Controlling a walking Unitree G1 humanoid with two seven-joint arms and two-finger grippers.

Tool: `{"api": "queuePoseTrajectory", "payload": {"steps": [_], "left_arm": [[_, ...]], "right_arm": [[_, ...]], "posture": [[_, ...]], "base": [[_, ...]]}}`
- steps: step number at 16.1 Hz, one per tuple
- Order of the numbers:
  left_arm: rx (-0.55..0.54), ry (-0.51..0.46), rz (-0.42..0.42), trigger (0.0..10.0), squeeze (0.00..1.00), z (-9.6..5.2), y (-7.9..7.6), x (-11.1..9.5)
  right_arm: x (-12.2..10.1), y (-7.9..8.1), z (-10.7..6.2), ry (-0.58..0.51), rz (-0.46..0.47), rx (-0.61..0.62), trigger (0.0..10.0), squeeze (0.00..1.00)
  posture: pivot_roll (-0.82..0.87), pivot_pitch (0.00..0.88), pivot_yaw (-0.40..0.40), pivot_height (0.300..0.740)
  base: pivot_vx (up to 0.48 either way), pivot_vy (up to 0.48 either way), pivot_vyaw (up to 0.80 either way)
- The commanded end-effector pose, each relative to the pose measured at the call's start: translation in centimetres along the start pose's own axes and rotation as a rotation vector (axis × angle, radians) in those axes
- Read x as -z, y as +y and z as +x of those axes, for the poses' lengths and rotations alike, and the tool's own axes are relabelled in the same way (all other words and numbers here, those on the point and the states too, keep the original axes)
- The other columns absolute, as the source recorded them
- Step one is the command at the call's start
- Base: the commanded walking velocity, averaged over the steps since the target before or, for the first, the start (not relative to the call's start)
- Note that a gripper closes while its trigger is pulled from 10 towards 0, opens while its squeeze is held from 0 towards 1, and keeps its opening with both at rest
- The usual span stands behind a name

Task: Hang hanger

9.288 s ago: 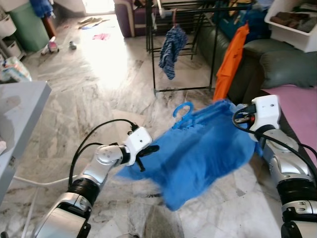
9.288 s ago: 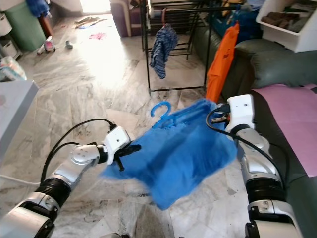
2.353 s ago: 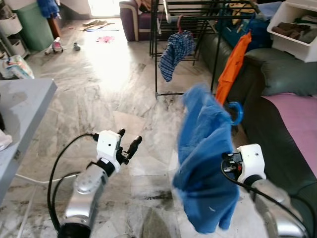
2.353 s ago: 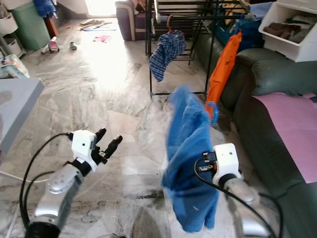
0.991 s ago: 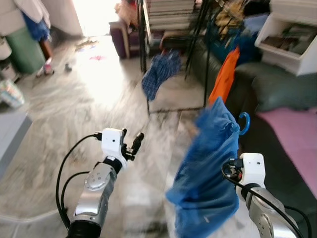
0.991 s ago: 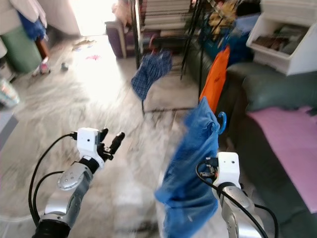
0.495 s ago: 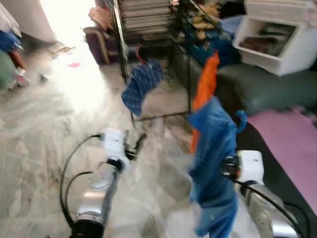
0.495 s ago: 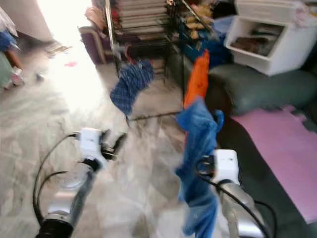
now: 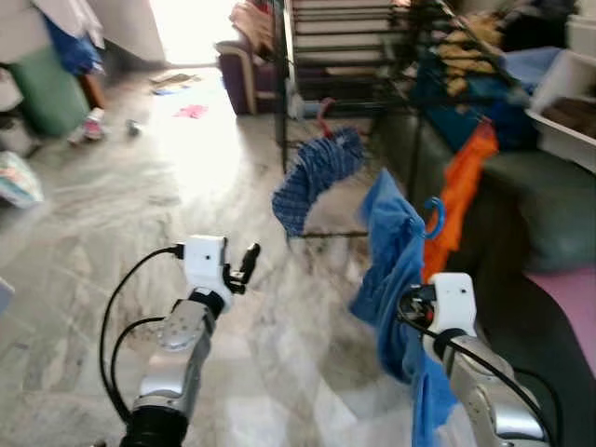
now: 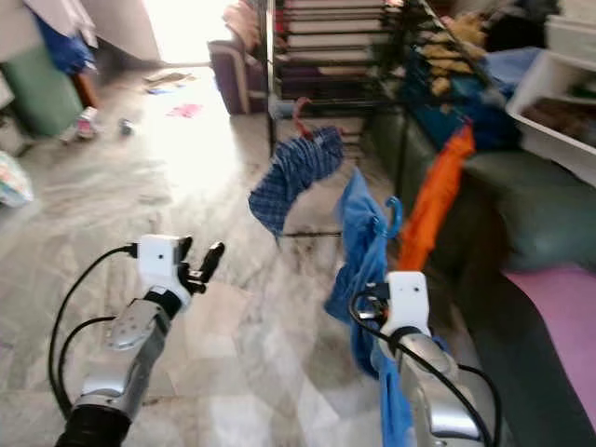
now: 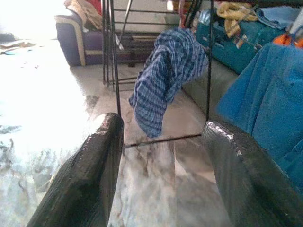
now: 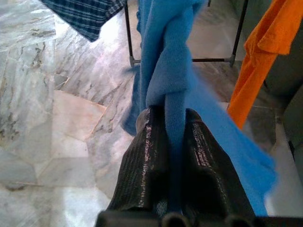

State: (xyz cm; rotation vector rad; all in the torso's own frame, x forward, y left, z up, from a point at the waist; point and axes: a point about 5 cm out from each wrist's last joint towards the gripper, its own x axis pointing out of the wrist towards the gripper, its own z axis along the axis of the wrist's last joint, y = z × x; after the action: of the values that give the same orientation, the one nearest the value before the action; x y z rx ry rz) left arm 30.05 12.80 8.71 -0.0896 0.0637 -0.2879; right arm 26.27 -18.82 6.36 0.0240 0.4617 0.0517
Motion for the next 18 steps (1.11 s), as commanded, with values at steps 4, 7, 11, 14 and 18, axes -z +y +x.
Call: {"api": "queuePoseTrajectory", "payload": {"steps": [4,7,11,14,18], "left_arm": [[0.024,0.0,0.016,10.0,0.0,0.3,-0.8,-0.1],[0.018,0.001,0.01,10.0,0.0,0.4,-0.9,-0.1],[-0.002,0.018,0.014,10.0,0.0,0.6,-0.8,0.2],[0.005,0.012,0.009,10.0,0.0,0.6,-1.0,0.1],[-0.01,0.034,0.036,10.0,0.0,0.6,-0.9,0.4]], "right_arm": [[-1.3,-1.2,0.3,-0.046,-0.004,0.07,10.0,0.0],[-0.9,-1.4,0.5,-0.03,0.011,0.105,10.0,0.0],[-1.3,-1.8,0.8,-0.035,0.011,0.124,10.0,0.0],[-1.5,-1.9,0.9,-0.039,0.01,0.131,10.0,0.0],[-1.5,-2.3,1.1,-0.025,0.0,0.136,10.0,0.0]], "posture": [[-0.1,0.012,0.014,0.74],[-0.1,0.008,0.013,0.74],[-0.1,0.001,0.009,0.74],[-0.1,0.0,0.007,0.74],[-0.1,0.0,0.007,0.74]], "base": [[0.48,0.0,0.1],[0.48,0.0,0.0],[0.445,-0.071,0.0],[0.375,-0.296,0.0],[0.377,-0.292,0.0]]}}
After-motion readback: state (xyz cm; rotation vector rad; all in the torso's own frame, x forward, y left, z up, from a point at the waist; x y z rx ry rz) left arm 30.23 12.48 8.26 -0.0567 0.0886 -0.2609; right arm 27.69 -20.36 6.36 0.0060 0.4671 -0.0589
